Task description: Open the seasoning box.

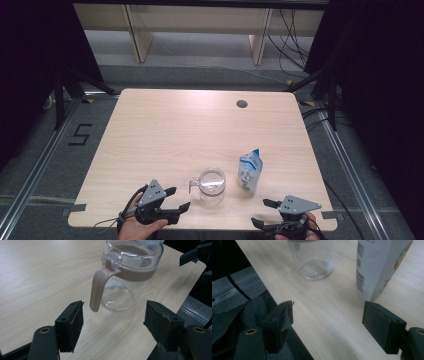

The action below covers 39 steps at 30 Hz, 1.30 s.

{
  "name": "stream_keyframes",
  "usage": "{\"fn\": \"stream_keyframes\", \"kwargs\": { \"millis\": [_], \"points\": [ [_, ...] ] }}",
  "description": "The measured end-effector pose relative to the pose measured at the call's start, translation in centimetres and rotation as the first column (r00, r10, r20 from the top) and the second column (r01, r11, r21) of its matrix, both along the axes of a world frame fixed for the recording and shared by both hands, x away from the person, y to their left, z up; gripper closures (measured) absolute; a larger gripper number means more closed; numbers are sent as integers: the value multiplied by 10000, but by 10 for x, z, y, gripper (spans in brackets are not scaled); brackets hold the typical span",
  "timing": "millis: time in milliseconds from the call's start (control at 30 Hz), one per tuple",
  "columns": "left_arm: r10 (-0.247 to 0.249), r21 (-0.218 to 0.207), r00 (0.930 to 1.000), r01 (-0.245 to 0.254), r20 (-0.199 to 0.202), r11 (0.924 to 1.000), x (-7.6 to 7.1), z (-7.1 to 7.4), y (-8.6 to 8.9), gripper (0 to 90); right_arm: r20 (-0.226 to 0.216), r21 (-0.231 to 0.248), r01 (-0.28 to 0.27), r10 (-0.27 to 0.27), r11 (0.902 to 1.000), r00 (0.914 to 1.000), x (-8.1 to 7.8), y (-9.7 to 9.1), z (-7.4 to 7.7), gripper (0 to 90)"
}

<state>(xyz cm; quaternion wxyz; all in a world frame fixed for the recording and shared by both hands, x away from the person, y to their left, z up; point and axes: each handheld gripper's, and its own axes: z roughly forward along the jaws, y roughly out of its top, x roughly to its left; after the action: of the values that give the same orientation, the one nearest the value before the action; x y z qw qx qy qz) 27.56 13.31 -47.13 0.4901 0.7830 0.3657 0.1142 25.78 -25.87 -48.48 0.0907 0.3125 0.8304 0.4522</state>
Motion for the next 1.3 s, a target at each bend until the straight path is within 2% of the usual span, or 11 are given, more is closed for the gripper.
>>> {"fn": "stream_keyframes", "kwargs": {
  "millis": [67,167,367,567,867,1000,1033,1167,1233,1267,1300],
  "points": [
    [-21,98,9999,20,104,9999,0,2,0,331,-95,11,-232,232,9997,9997,1,0,0,257],
    [-56,-15,9998,56,178,10000,0,5,1,398,-2,14,-26,26,10000,10000,0,1,-1,263],
    [-176,-70,9953,184,948,9998,1,19,3,719,37,67,-42,42,10000,10000,0,3,1,300],
    [-230,-86,9902,244,1381,9997,11,30,-1,876,301,12,40,-41,10000,9995,-1,6,3,368],
    [-392,-40,9883,403,1475,9992,27,32,-20,894,496,-80,-200,204,9998,9986,-2,13,4,407],
    [-184,-87,9891,199,1458,9998,32,30,-23,893,421,-39,-411,412,9991,9983,1,14,4,418],
    [-262,17,9886,263,1485,9997,34,30,-22,894,660,-165,-137,147,9998,9977,0,14,5,423],
    [-100,-68,9911,110,1326,9999,38,26,-22,893,820,-214,-203,220,9996,9964,0,17,4,432],
    [-109,-207,9915,136,1296,9997,39,25,-22,893,568,-186,-76,87,9998,9983,-2,20,5,433],
    [-83,-195,9915,110,1296,9997,40,25,-23,893,891,-177,-335,350,9993,9954,2,20,4,433],
    [-90,-268,9920,124,1258,9996,40,25,-23,893,823,-250,-325,344,9992,9960,1,20,5,434]
  ]
}}
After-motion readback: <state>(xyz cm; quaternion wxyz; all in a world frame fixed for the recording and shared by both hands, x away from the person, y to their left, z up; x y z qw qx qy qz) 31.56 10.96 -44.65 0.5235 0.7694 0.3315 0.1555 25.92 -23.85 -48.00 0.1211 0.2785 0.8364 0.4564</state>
